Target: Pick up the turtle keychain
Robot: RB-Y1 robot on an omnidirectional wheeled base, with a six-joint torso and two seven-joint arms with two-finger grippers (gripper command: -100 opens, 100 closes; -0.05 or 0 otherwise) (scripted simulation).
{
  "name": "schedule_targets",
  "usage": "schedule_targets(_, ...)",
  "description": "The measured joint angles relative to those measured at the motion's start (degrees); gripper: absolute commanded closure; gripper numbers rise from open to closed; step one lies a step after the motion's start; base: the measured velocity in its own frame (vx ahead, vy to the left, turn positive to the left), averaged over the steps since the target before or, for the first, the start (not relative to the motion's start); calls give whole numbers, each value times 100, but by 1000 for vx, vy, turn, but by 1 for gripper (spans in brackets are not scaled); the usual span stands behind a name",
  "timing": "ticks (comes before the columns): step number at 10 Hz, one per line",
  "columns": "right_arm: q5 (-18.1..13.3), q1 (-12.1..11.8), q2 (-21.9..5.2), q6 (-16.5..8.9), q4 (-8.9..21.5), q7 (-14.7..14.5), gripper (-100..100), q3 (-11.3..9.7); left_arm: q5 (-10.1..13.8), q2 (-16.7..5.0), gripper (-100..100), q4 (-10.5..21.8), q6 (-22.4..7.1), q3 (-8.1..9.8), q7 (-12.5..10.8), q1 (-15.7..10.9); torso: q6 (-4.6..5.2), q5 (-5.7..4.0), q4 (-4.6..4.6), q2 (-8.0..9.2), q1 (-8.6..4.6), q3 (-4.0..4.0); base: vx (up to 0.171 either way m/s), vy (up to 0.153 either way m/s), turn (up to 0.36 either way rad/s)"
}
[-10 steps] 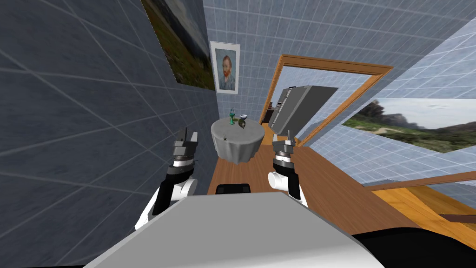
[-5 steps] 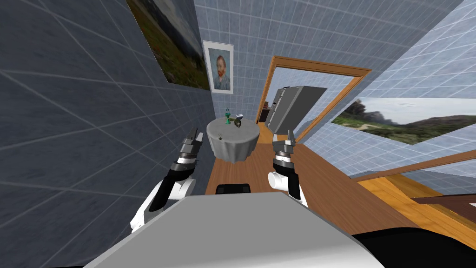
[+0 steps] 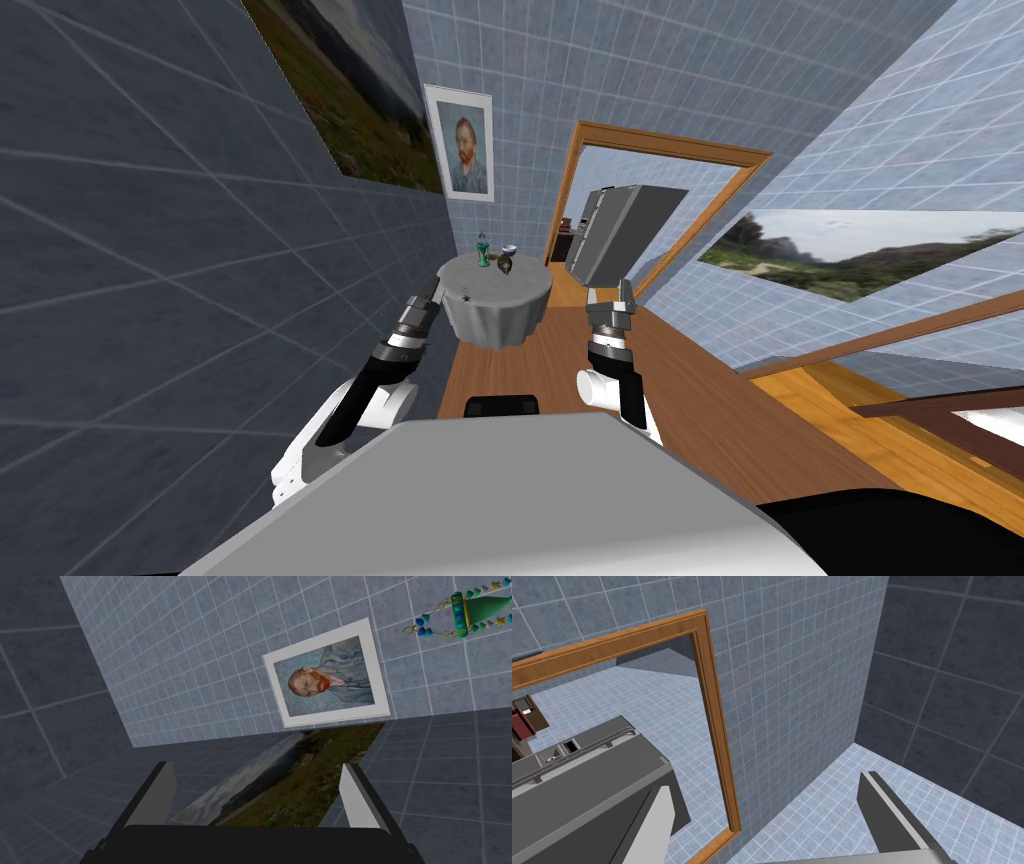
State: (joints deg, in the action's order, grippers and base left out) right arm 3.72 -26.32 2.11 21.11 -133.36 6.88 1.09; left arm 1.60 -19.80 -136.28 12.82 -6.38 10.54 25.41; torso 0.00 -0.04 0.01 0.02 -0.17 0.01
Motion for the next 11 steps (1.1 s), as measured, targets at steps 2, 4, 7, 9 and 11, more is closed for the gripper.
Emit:
schedule_targets(2,0,0,0,0,0,0,0,0,-10,-186,-100,-42,-297,-28,25,-41,0,1,0,1,5,0,0,-37,-57)
schedule_targets(4,0,0,0,0,0,0,0,0,-27,-361,-100,-47,-541,-64,52,-97,0,1,-1,-4,3,-2,10,-40,-53)
schedule_targets(7,0,0,0,0,0,0,0,0,-32,-630,-100,-141,-956,-72,65,-109,-2,1,-1,-4,5,-2,12,-42,-53)
schedule_targets(9,0,0,0,0,0,0,0,0,-46,-808,-100,-155,-1257,-95,76,-175,-2,2,-1,-4,8,-3,15,-33,-44)
schedule_targets(11,0,-1,0,0,0,0,0,0,-82,-961,-100,-208,-1564,-138,96,-190,-2,2,-2,-7,6,-4,22,-39,-39)
